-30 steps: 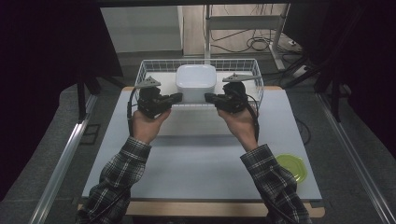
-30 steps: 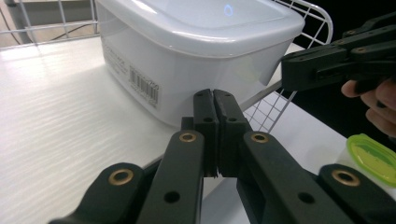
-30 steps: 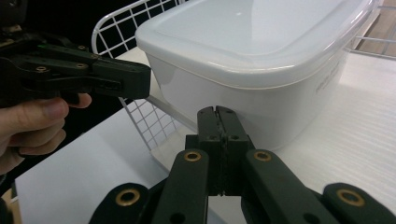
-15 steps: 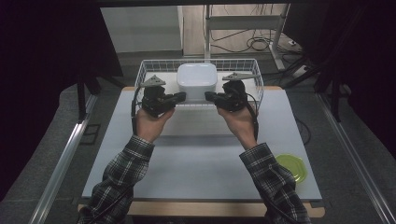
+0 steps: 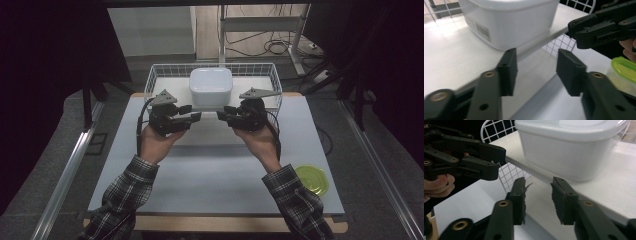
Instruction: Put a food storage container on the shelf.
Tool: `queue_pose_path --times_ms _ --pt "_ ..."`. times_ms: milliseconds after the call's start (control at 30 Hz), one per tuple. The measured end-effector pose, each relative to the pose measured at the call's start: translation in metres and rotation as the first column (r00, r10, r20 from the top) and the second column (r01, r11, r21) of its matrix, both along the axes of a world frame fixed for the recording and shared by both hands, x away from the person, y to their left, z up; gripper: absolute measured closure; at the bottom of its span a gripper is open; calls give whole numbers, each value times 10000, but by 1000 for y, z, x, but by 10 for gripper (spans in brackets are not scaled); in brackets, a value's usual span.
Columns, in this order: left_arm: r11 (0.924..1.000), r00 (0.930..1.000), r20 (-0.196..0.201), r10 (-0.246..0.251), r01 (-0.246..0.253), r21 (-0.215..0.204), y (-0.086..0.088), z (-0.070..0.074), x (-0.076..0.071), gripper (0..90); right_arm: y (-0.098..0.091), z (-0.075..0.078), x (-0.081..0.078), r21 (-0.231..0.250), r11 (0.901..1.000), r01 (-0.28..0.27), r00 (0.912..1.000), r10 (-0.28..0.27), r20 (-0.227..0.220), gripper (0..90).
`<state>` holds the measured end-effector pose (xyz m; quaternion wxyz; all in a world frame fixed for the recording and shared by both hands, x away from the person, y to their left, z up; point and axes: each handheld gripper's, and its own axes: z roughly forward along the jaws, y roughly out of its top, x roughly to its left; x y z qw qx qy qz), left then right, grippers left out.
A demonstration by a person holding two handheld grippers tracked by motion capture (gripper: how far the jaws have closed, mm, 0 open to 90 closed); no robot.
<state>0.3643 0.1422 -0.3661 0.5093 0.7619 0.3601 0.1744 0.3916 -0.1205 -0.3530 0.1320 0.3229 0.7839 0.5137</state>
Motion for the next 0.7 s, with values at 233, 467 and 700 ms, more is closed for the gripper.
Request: queue_pose_path --times_ms 233,467,700 --pt "9995 9996 -89 -273 272 -128 3 -12 -23 295 -4 -11 -18 -189 9997 -156 9999 158 60 430" --pt "9972 9967 -327 -736 732 -148 9 -33 -44 172 -9 -25 -37 -359 9986 -394 9990 401 176 292" --pt "9979 9983 -191 -549 555 334 16 -54 -64 99 -20 -43 -53 -425 9971 -637 9977 646 207 191"
